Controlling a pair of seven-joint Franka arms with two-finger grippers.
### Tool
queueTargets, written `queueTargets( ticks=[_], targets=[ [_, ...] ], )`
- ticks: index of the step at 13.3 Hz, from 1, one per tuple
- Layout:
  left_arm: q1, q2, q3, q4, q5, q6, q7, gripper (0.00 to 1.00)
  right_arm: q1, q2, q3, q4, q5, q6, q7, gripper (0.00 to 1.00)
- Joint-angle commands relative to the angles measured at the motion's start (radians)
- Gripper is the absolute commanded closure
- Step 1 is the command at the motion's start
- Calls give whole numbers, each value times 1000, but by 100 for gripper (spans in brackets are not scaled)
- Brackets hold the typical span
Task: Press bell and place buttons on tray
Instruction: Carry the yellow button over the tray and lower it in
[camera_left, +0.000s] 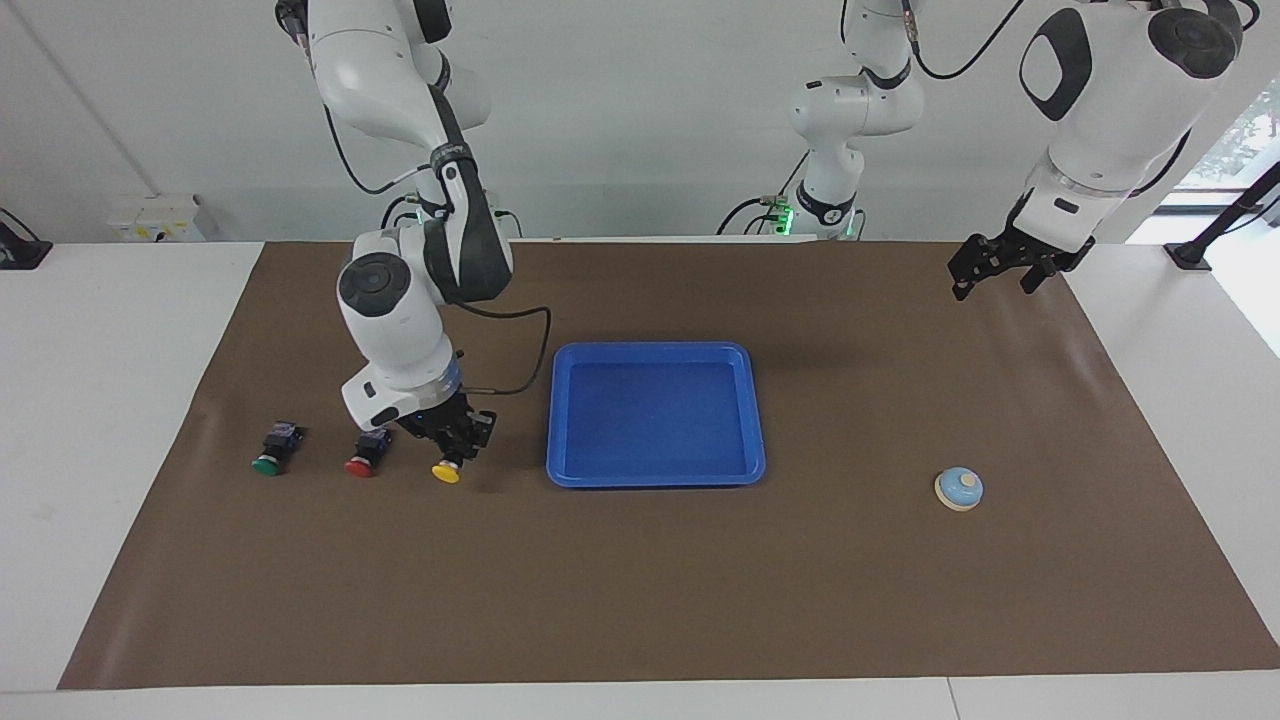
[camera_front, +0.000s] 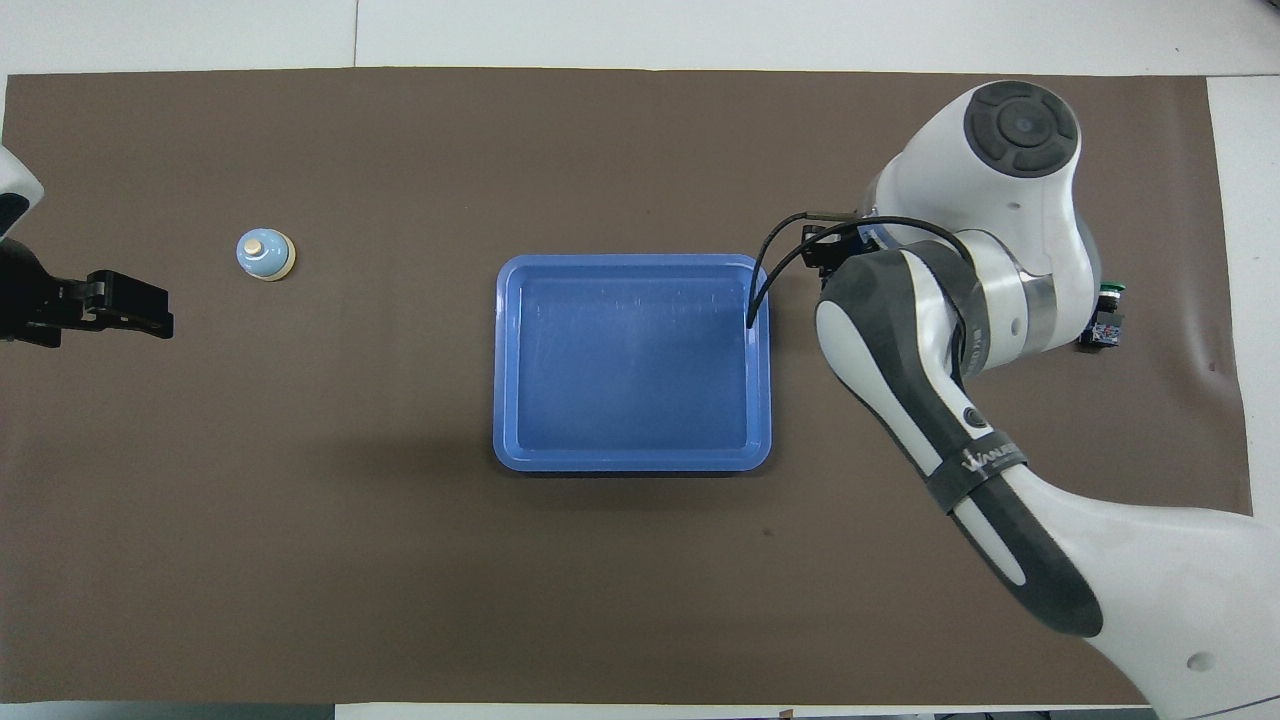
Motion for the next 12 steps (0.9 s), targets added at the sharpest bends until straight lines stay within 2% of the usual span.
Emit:
queueTargets(
  ticks=[1, 4, 7, 12],
  targets=[
    [3, -16, 2, -6, -5, 2, -4, 0, 94, 10, -1, 20, 13, -19, 73, 100],
    [3, -16, 2, -6, -5, 2, -4, 0, 165, 16, -1, -20, 12, 21, 76, 100],
    [3, -16, 2, -6, -5, 2, -4, 0, 203, 31, -1, -112, 10, 157, 76, 100],
    [3, -16, 2, -6, -5, 2, -4, 0, 208, 82, -1, -143, 10, 250, 76, 100]
  ],
)
